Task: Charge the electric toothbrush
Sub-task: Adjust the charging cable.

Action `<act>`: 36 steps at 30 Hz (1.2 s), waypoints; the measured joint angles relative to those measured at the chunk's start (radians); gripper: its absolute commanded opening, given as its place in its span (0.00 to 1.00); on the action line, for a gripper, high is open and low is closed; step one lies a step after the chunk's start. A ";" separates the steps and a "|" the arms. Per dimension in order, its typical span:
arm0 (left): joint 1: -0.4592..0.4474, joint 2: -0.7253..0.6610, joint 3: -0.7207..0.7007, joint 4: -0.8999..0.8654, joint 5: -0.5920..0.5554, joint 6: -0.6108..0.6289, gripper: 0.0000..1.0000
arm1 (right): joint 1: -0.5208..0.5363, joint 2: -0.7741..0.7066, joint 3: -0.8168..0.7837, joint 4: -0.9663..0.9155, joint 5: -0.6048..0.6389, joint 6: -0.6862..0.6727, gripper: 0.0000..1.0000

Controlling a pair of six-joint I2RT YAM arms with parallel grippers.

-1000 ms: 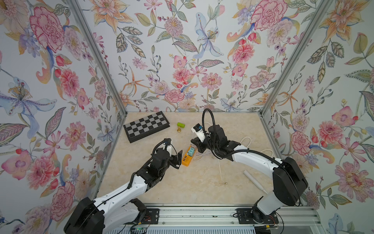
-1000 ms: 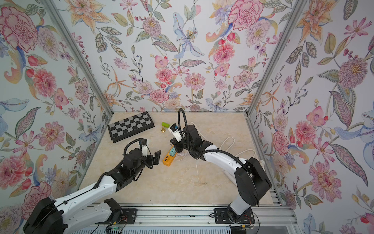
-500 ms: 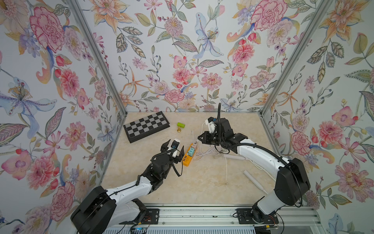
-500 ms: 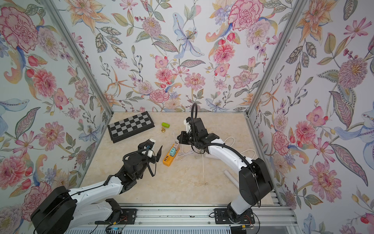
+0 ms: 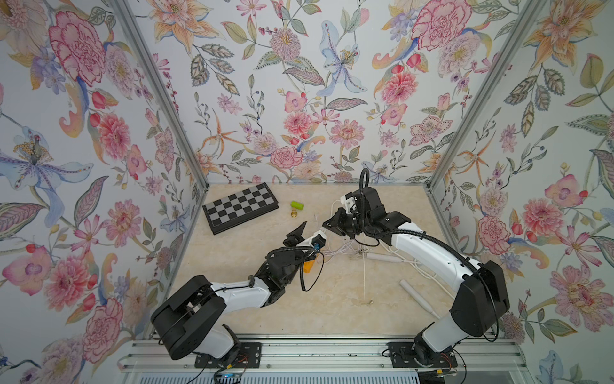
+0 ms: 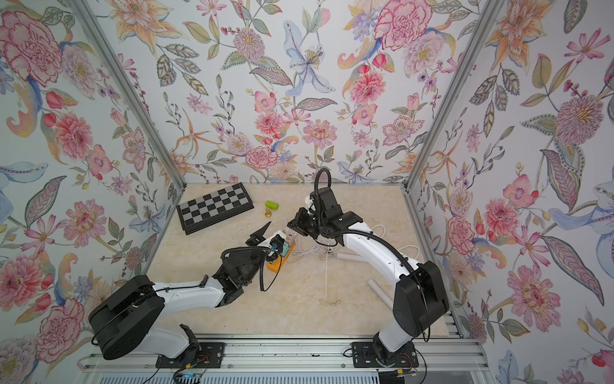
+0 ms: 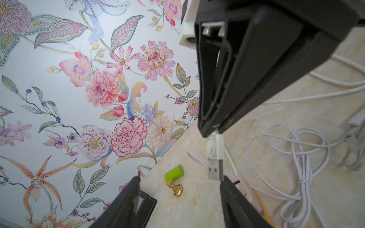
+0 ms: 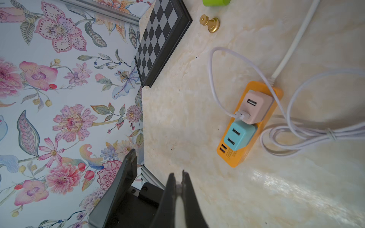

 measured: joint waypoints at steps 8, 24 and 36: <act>-0.002 0.052 0.050 -0.006 0.028 0.041 0.38 | 0.001 0.000 0.000 -0.007 -0.013 0.026 0.00; -0.006 0.038 0.057 -0.071 0.059 -0.012 0.00 | 0.000 0.000 0.000 0.016 -0.021 0.037 0.33; 0.155 -0.079 0.121 -0.287 0.429 -0.450 0.00 | -0.090 -0.185 -0.412 0.602 -0.184 -0.083 0.50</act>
